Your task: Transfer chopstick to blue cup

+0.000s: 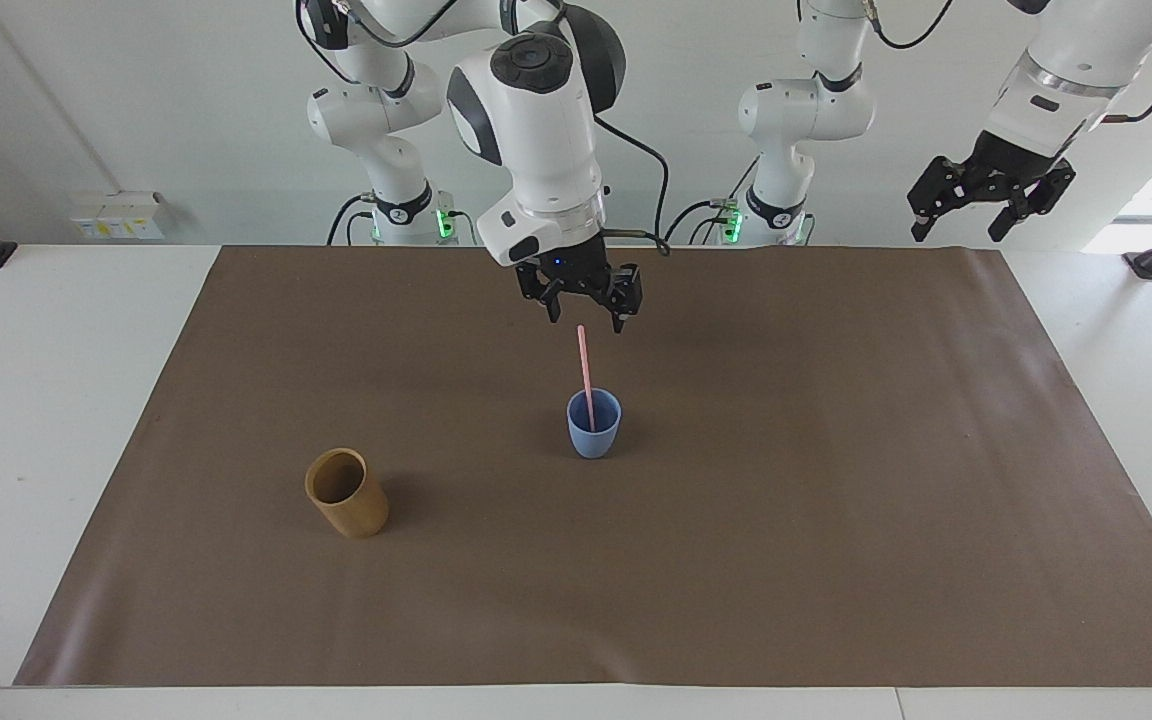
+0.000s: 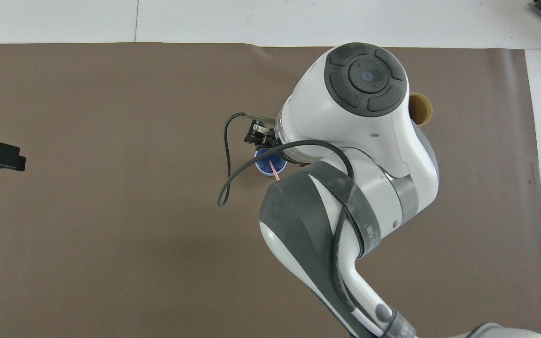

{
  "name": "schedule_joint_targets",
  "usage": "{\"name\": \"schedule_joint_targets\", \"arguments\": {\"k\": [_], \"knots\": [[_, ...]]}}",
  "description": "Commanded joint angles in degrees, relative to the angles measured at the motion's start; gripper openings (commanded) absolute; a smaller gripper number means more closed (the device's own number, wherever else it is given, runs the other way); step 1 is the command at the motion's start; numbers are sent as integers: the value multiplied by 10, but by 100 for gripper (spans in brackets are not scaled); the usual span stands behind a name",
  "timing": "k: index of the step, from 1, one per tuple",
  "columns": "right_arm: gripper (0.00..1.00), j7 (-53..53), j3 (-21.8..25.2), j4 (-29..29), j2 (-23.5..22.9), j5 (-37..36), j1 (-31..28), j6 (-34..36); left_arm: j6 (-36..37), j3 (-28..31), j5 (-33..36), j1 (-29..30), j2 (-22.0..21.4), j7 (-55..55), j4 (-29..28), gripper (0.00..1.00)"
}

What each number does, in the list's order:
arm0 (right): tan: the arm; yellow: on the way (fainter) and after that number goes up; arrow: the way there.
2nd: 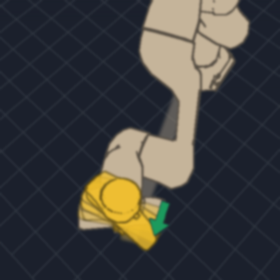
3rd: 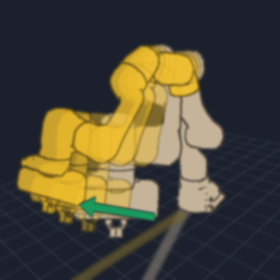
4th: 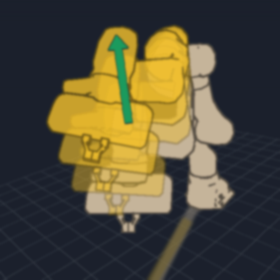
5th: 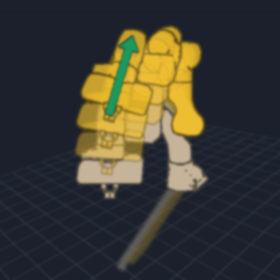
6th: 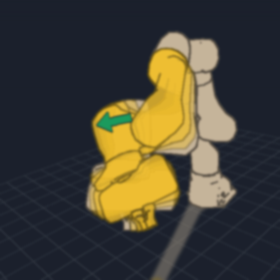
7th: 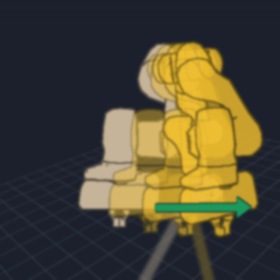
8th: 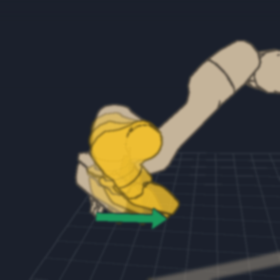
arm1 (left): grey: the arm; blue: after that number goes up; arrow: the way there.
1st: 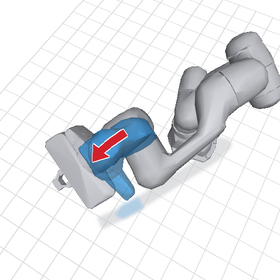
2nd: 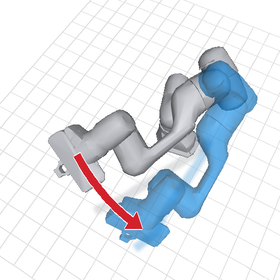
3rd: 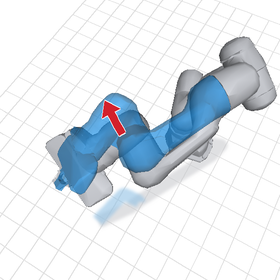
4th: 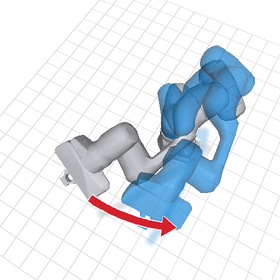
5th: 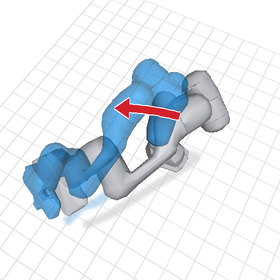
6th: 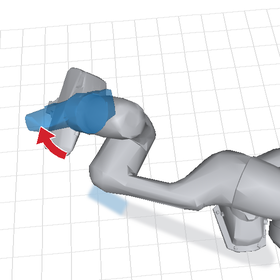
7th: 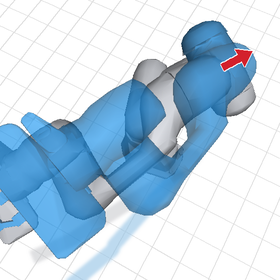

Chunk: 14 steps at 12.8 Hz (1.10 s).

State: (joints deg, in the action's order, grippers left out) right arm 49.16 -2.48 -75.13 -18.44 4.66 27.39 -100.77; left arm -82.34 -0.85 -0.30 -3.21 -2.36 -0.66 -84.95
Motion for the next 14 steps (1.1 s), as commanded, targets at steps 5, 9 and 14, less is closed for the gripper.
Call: {"name": "schedule_joint_targets", "arguments": {"k": [5, 9, 14], "knots": [[100, -151, 0, -26, 106, -61, -139, 37, 10, -3, -10, 8, -7, 8, -3, 100], [100, -231, 1, -26, 166, -64, -184, 151, 10, -2, -10, 9, -7, 8, -3, 100], [100, -312, 5, -26, 191, -64, -241, 232, 10, -3, -10, 9, -7, 8, -3, 100]]}}
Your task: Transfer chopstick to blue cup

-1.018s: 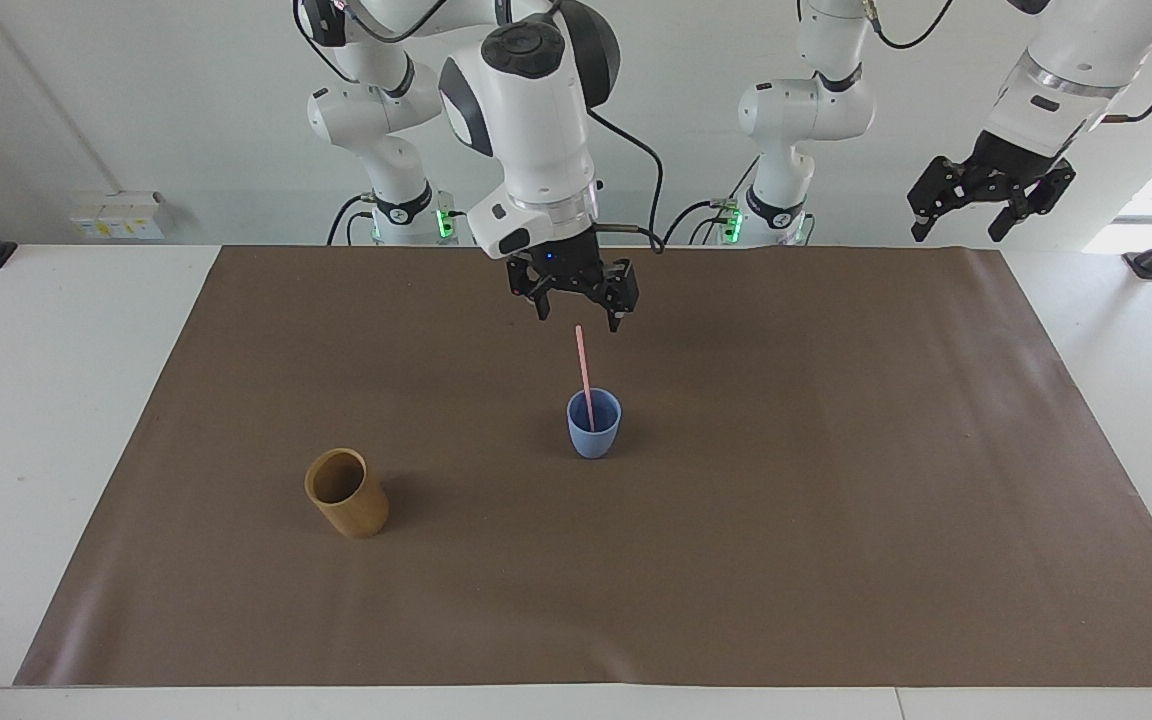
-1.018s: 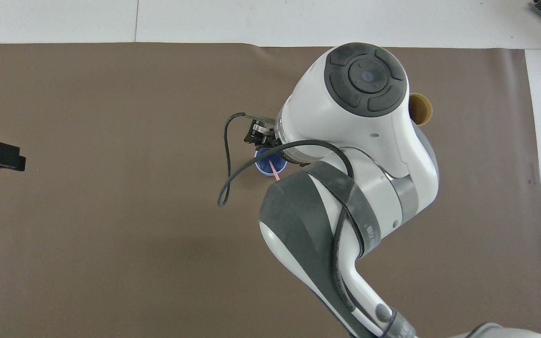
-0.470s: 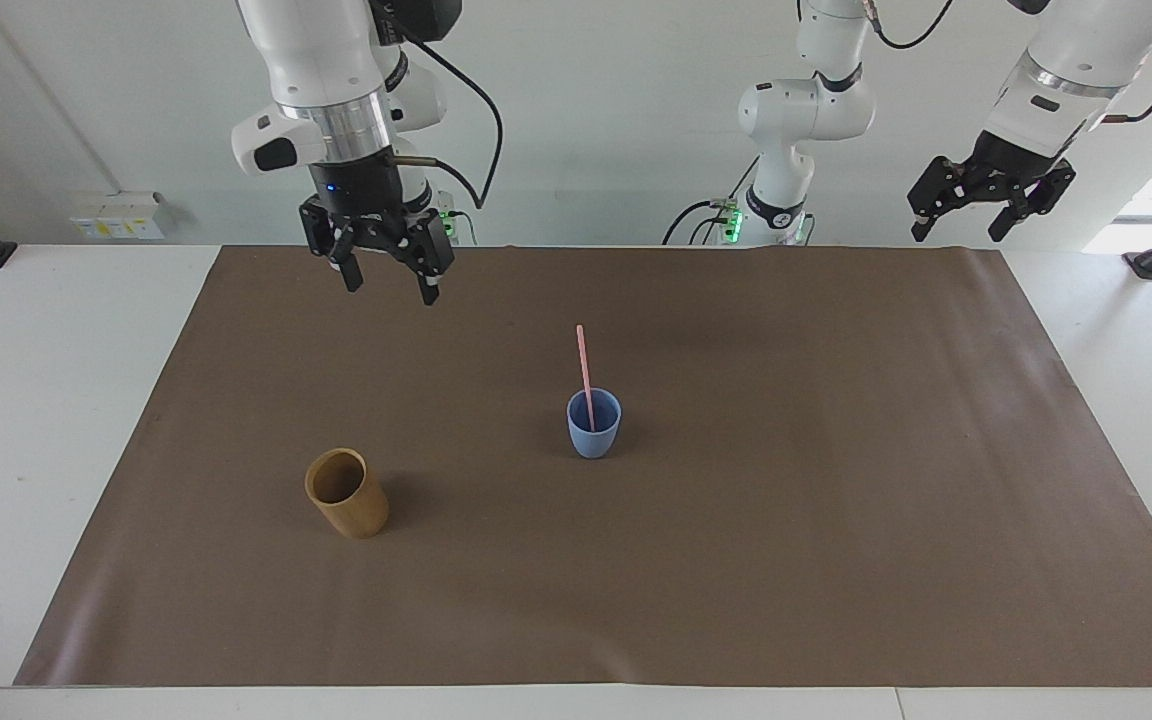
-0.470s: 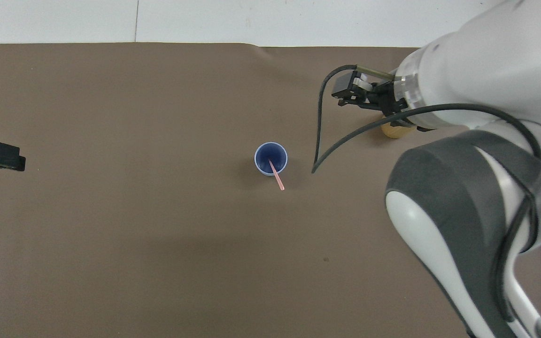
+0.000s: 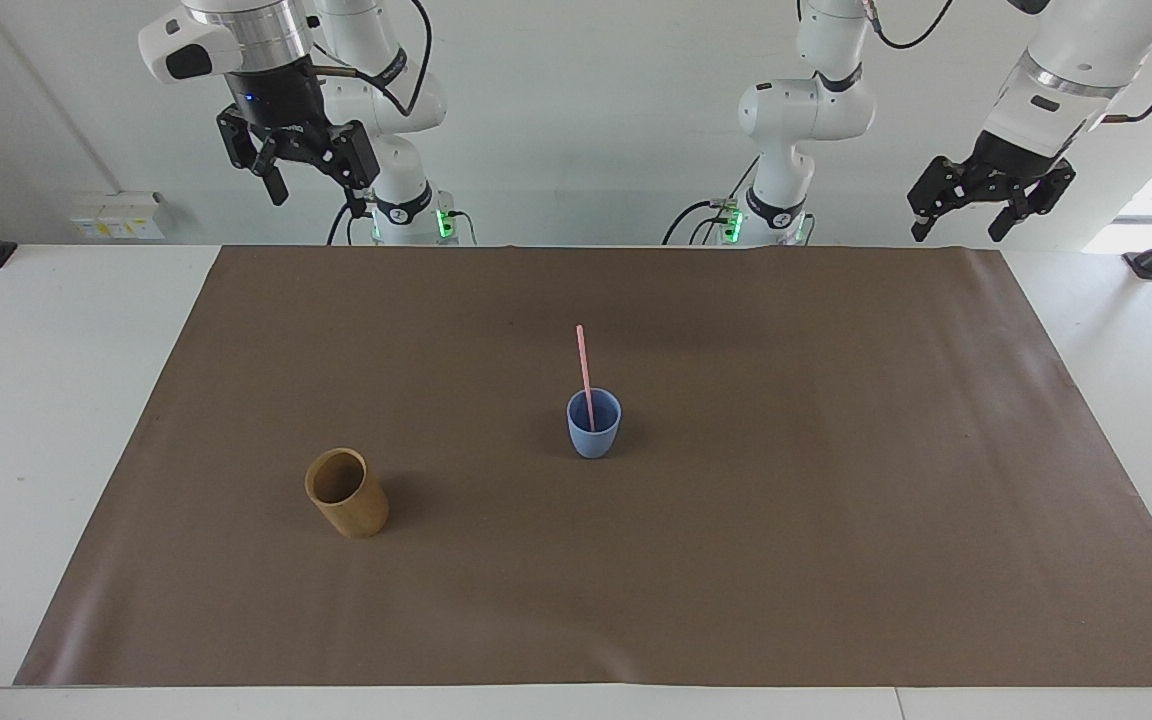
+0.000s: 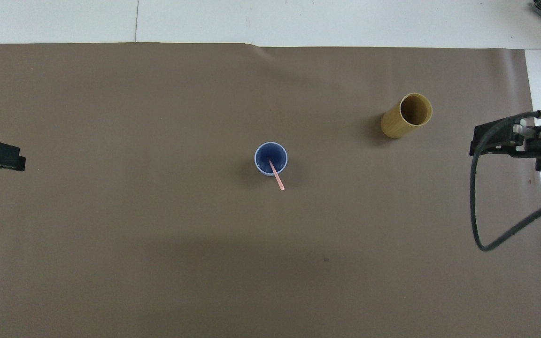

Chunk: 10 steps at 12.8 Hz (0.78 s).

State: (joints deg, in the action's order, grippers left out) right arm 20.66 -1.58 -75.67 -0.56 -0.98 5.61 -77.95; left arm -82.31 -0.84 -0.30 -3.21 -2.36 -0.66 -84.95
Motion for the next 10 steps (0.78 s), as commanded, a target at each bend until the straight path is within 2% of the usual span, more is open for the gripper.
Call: {"name": "schedule_joint_targets", "arguments": {"k": [1, 4, 7, 10], "knots": [[100, -28, -5, -25, 12, 0, -36, 1, 9, -3, -10, 14, -7, 8, -3, 100], [100, -40, -4, -32, 14, 3, -41, 0, 10, -4, -10, 38, -7, 11, -4, 100], [100, -41, -5, -85, 49, 1, -37, -1, 7, -7, -10, 29, -7, 9, -5, 100], [100, -56, -6, -91, 51, 2, -39, -7, 10, -7, -11, 28, -9, 10, -8, 100]]}}
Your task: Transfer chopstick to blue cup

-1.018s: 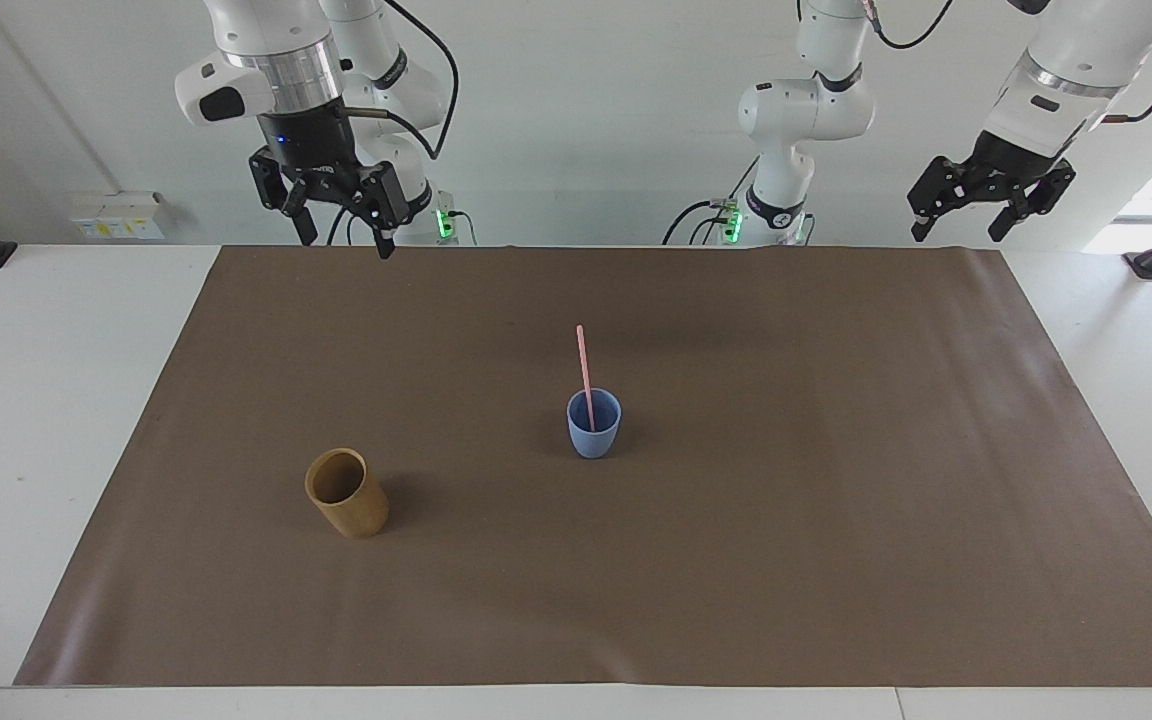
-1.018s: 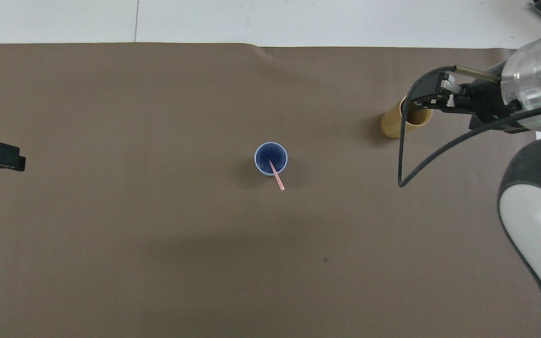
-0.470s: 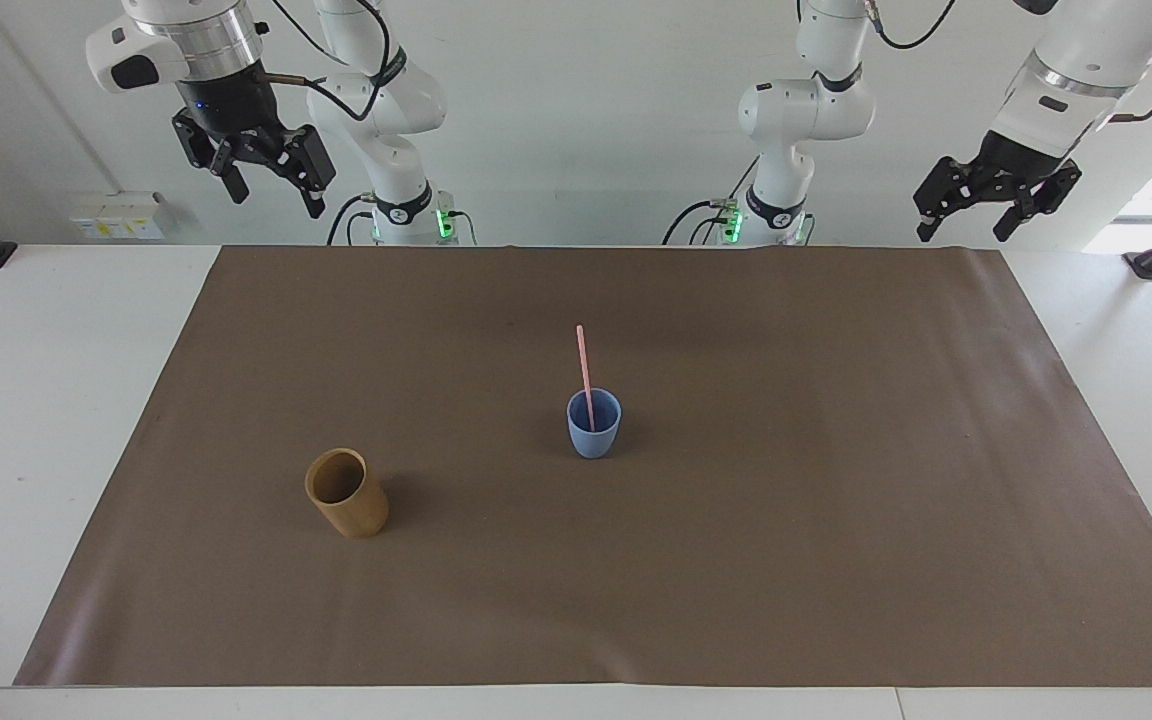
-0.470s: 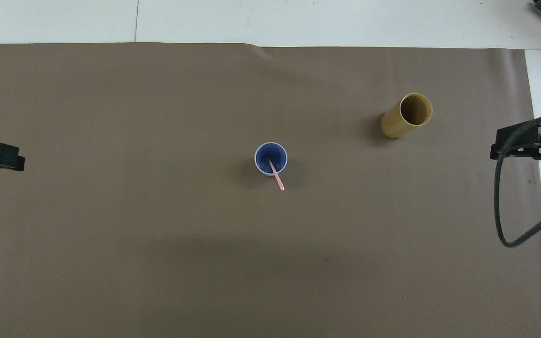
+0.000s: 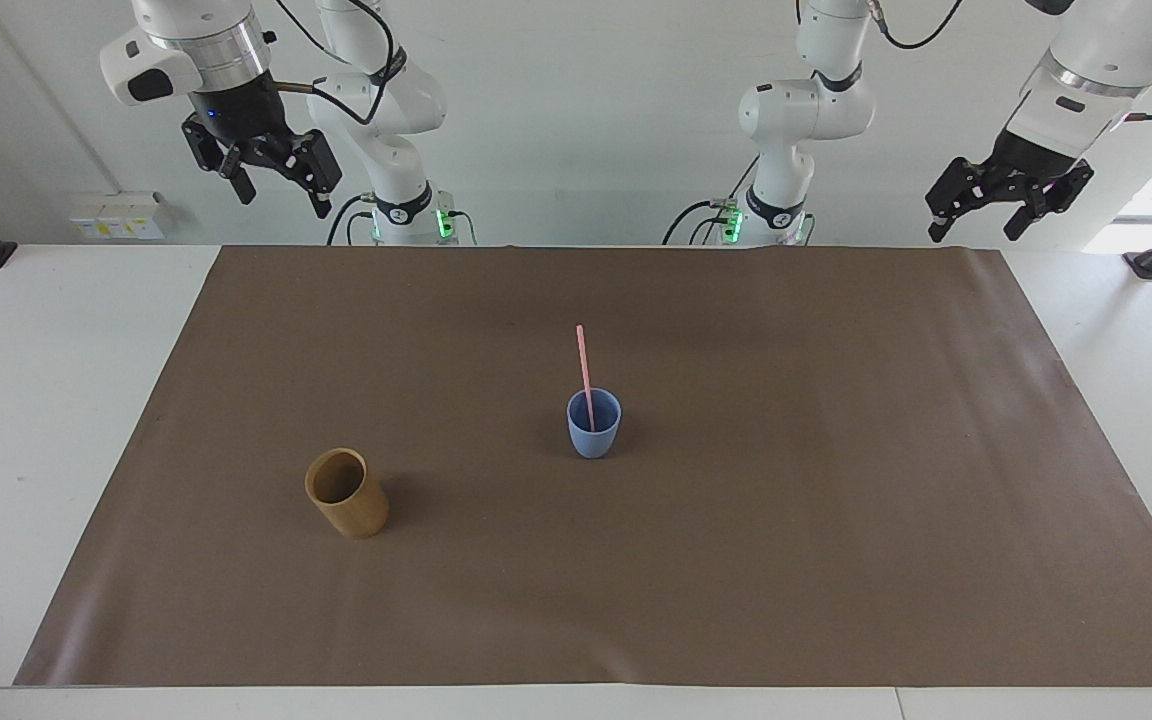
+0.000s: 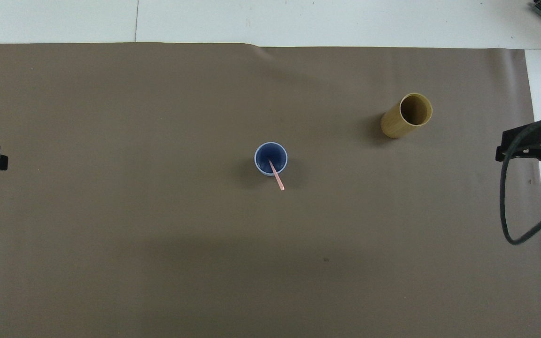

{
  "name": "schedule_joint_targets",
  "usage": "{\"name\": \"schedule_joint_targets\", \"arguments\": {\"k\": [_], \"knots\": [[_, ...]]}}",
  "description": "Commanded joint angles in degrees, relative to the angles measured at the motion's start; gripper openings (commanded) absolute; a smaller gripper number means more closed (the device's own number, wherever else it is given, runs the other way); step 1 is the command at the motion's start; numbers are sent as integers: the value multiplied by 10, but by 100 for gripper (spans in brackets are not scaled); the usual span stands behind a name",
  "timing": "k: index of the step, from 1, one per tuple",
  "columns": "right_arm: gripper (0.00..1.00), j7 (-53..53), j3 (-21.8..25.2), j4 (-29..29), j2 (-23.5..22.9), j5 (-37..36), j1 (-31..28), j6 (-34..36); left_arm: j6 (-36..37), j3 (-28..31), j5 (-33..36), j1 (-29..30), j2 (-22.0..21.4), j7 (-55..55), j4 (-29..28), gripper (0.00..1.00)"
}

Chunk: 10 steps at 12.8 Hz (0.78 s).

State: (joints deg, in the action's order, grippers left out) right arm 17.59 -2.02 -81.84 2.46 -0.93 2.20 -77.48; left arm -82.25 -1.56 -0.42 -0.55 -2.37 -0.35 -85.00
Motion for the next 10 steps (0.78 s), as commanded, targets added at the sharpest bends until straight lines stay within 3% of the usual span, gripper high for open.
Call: {"name": "schedule_joint_targets", "arguments": {"k": [1, 10], "knots": [[100, -44, -2, -33, 22, 2, -4, -25, 10, 1, -10, 2, -10, 7, -10, 100], [100, -55, -2, -38, 22, 3, -4, -50, 9, 3, -9, 10, -8, 6, -6, 100]]}}
